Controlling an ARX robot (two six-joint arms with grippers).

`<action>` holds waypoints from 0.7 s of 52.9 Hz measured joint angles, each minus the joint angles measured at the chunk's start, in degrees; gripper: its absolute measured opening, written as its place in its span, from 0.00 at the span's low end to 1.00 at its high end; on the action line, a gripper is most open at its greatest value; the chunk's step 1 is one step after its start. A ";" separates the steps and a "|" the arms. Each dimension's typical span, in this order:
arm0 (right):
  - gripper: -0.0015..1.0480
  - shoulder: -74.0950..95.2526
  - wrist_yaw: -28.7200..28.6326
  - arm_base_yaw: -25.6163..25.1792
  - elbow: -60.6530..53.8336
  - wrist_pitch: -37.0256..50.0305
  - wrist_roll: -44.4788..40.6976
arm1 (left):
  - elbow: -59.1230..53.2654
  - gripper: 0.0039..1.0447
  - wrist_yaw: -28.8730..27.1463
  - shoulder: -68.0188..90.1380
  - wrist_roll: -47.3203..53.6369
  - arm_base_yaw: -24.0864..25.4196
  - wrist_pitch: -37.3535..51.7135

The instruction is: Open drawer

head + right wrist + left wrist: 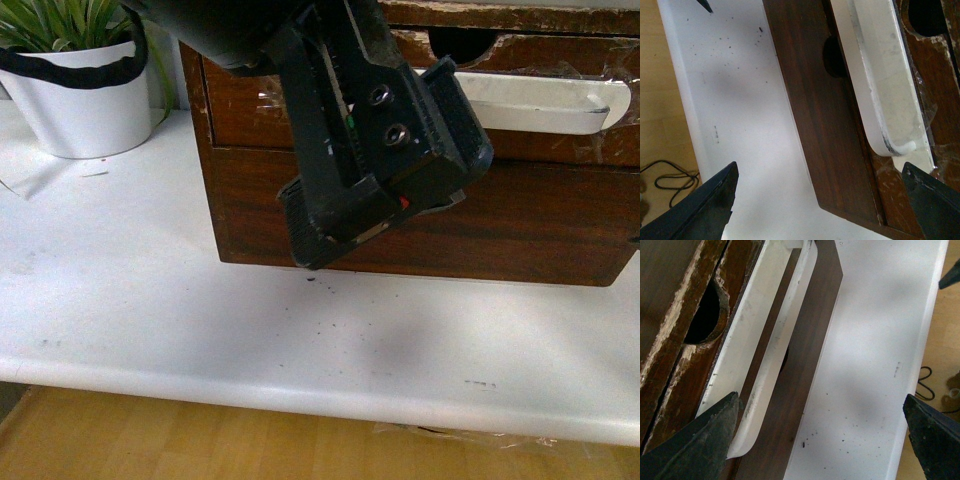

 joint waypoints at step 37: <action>0.91 10.25 2.51 3.69 4.55 5.40 2.49 | 4.66 0.94 -0.26 6.01 3.50 0.11 -4.76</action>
